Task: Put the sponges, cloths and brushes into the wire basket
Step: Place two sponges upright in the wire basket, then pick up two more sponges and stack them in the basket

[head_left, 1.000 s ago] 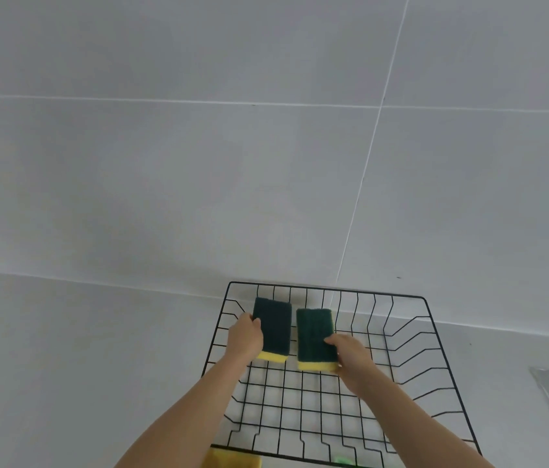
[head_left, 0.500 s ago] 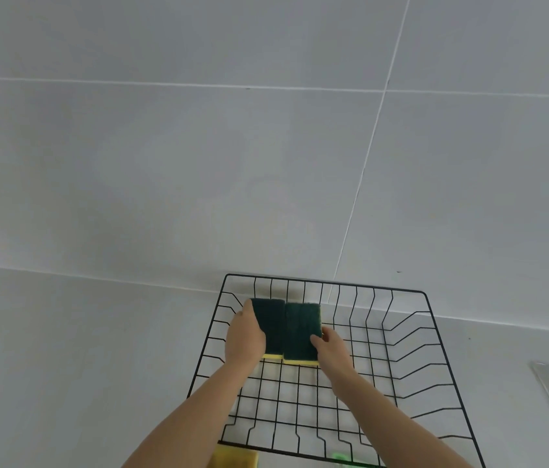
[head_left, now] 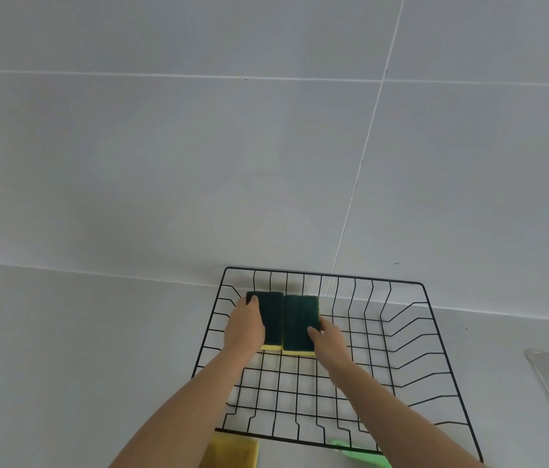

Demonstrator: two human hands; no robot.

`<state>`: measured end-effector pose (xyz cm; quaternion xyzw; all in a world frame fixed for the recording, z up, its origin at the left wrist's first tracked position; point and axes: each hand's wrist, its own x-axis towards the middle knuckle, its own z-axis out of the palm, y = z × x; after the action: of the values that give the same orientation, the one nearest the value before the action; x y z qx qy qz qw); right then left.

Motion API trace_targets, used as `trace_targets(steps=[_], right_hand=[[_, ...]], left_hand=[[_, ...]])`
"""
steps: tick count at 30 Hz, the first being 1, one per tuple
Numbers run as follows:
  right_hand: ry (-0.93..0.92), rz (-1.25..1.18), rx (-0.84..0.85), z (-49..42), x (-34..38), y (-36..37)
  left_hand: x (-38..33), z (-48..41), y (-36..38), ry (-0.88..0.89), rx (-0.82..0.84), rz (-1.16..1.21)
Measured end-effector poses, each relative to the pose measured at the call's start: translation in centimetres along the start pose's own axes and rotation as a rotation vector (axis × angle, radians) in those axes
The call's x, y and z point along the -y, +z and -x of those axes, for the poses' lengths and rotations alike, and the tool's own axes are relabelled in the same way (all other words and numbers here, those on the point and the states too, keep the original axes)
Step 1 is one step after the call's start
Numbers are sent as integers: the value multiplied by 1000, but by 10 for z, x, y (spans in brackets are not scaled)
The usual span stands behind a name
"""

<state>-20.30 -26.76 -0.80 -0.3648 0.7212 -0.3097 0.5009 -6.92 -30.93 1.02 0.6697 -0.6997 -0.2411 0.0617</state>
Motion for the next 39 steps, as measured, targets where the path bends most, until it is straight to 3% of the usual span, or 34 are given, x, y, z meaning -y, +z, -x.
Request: trace_targets(steps=[6, 16, 25, 31, 39], right_hand=[[8, 134, 63, 12, 9, -12], [-355, 762, -6, 75, 38, -33], [-547, 1016, -93, 153, 41, -42], [-627, 1136, -101, 188, 11, -44], [-497, 1113, -61, 220, -43, -50]], left_hand=[[-1, 8, -9, 69, 18, 13], [6, 54, -64, 234, -149, -304], [12, 131, -80, 330, -236, -357], [27, 174, -59, 357, -194, -322], [34, 229, -18, 362, -2, -247]])
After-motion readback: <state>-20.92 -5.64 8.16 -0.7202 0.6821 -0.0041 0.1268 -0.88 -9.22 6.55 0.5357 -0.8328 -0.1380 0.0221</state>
